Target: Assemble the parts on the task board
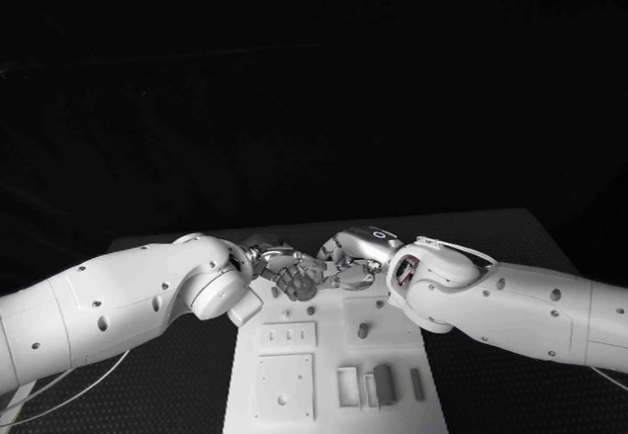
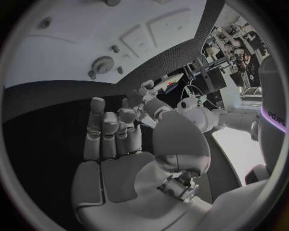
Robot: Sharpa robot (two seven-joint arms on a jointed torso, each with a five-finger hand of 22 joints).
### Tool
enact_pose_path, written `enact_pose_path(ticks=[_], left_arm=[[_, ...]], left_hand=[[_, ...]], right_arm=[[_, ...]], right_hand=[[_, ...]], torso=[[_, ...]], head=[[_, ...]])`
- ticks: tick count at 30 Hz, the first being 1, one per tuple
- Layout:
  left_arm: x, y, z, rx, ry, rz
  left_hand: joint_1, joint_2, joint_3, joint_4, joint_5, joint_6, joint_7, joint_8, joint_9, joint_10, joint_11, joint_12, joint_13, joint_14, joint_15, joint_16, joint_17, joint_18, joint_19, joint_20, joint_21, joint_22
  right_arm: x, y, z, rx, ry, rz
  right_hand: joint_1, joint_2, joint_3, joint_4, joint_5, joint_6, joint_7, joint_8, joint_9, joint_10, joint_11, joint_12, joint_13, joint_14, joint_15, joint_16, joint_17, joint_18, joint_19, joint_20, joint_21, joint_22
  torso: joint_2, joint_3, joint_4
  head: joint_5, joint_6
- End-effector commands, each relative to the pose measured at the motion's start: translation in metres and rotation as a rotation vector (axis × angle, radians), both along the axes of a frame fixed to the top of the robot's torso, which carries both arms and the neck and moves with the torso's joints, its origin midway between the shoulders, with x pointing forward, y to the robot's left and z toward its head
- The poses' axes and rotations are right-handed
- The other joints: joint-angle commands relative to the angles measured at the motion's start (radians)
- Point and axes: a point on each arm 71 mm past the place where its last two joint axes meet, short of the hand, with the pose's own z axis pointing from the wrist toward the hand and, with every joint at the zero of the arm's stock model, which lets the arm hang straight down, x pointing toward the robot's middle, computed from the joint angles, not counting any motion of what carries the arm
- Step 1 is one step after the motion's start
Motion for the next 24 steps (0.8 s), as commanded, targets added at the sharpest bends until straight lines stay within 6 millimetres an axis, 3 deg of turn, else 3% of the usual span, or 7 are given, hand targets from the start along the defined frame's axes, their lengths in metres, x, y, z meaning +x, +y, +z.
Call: enact_pose_path(ticks=[1,8,15,22,24], left_arm=[[-0.0030,-0.0053,0.0000,0.041,0.006,-0.043],[-0.0034,-0.0062,-0.0003,0.039,0.010,-0.056],[-0.0047,-0.0082,-0.0001,0.027,0.014,-0.059],[-0.0045,-0.0089,0.0001,0.013,0.017,-0.050],[-0.0038,-0.0084,0.0002,0.008,0.017,-0.039]], left_hand=[[-0.012,-0.009,-0.004,0.008,0.000,0.011,-0.002,-0.001,0.002,-0.007,0.000,0.008,0.001,-0.007,0.000,0.006,-0.003,0.004,-0.009,0.002,0.006,0.003],[-0.030,-0.011,-0.016,0.003,0.000,0.039,-0.014,0.015,0.012,-0.006,-0.011,0.019,0.001,-0.008,-0.004,0.024,-0.015,0.007,-0.008,-0.001,0.011,0.011],[-0.032,0.000,-0.014,0.001,0.000,0.047,-0.018,0.021,0.016,-0.004,-0.015,0.023,0.000,-0.007,-0.006,0.032,-0.023,0.008,-0.007,-0.003,0.014,0.015],[-0.018,0.028,0.001,-0.006,0.000,0.052,-0.021,0.024,0.019,-0.001,-0.018,0.025,-0.004,-0.008,-0.007,0.040,-0.034,0.008,-0.006,-0.004,0.015,0.019],[0.002,0.051,0.017,-0.013,0.000,0.056,-0.023,0.026,0.021,0.002,-0.019,0.027,-0.005,-0.006,-0.009,0.044,-0.038,0.009,-0.004,-0.005,0.017,0.021]], right_arm=[[-0.0015,0.0037,0.0005,-0.011,-0.010,0.009],[-0.0026,0.0070,0.0007,-0.012,-0.009,0.016],[-0.0031,0.0100,0.0004,-0.014,-0.004,0.023],[-0.0035,0.0116,0.0000,-0.017,0.000,0.027],[-0.0034,0.0116,0.0000,-0.018,0.000,0.026]], right_hand=[[0.003,-0.003,0.004,-0.001,0.000,0.032,0.026,0.004,0.003,0.006,0.000,0.005,0.002,0.008,-0.003,0.007,0.001,0.006,0.009,-0.001,0.004,0.020],[0.002,-0.003,0.004,-0.001,0.000,0.032,0.026,0.003,0.003,0.006,0.000,0.005,0.002,0.009,-0.003,0.007,0.002,0.006,0.010,-0.001,0.005,0.020],[0.002,-0.004,0.004,-0.001,0.000,0.033,0.026,0.003,0.004,0.007,0.000,0.006,0.003,0.009,-0.003,0.008,0.002,0.006,0.011,-0.002,0.006,0.020],[0.000,-0.003,0.004,-0.001,0.000,0.034,0.026,0.004,0.004,0.008,0.000,0.006,0.004,0.010,-0.003,0.008,0.002,0.006,0.012,-0.002,0.006,0.020],[0.000,-0.004,0.004,-0.001,0.000,0.034,0.026,0.003,0.005,0.008,0.000,0.006,0.004,0.010,-0.003,0.008,0.002,0.006,0.012,-0.002,0.007,0.020]], torso=[[0.002,0.0003,-0.0007],[0.001,0.0023,-0.0027],[0.001,0.0015,-0.0018],[0.001,0.0013,-0.0017],[0.002,0.0009,-0.0016]], head=[[-0.001,-0.003],[0.002,-0.004],[-0.001,-0.006],[-0.002,-0.007],[-0.002,-0.009]])
